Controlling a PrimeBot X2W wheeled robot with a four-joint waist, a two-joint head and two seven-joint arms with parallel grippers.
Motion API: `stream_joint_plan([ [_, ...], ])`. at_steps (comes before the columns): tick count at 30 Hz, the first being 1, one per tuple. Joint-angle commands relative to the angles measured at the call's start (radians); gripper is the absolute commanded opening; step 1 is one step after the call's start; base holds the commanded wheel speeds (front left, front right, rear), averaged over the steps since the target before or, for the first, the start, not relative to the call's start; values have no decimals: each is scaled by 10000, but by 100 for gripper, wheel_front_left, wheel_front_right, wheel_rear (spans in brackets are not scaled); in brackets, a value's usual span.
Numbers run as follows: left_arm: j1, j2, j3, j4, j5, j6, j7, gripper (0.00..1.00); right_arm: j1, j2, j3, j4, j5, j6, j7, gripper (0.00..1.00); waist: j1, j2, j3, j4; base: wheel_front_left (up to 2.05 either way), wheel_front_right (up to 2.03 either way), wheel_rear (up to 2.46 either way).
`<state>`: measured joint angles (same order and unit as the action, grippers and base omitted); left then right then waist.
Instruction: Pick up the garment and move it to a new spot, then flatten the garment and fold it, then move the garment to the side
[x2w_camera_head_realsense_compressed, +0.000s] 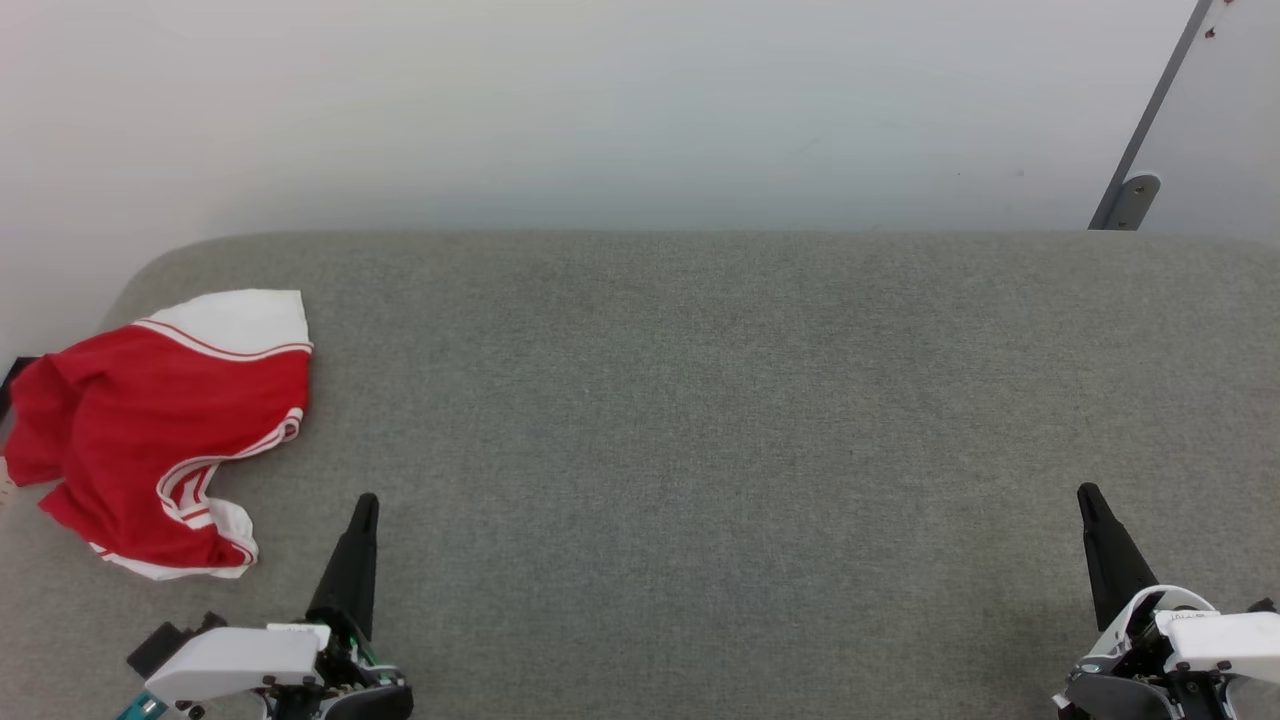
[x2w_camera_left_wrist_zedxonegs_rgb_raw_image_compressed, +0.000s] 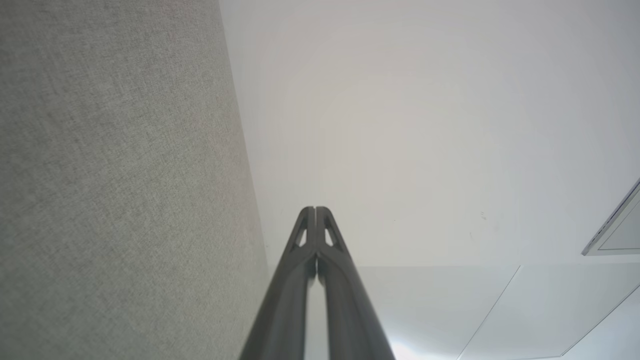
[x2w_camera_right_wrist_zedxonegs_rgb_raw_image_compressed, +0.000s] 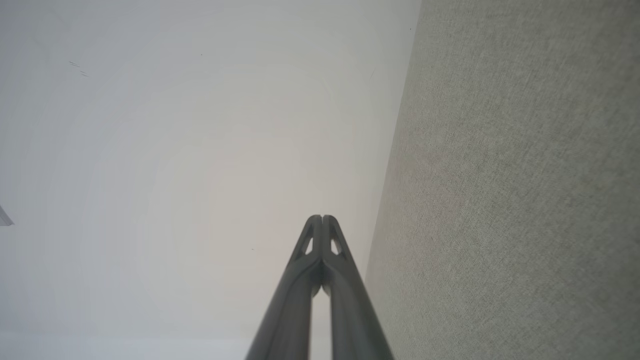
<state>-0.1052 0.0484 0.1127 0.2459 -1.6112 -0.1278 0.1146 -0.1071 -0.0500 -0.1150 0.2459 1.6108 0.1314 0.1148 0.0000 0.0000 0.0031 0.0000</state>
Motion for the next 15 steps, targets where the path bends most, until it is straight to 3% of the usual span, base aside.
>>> stream_joint_plan([
  [1, -82, 3, 18, -21, -36, -57, 18, 0, -26, 19, 3, -33, 44, -15, 15, 0, 0, 0, 0, 0, 0, 0, 0],
  [6, -82, 3, 16, -21, -36, -57, 18, 0, -26, 19, 3, -33, 44, -15, 15, 0, 0, 0, 0, 0, 0, 0, 0],
  [7, 15, -6, -1, 27, 3, 2, -4, 100, 7, 0, 2, 31, -5, 0, -1, 100, 0, 0, 0, 0, 0, 0, 0],
  [15, 461, -114, -105, 383, 24, 5, -95, 100, 360, 52, 108, 433, -24, 0, -89, 100, 0, 0, 0, -4, 0, 0, 0],
])
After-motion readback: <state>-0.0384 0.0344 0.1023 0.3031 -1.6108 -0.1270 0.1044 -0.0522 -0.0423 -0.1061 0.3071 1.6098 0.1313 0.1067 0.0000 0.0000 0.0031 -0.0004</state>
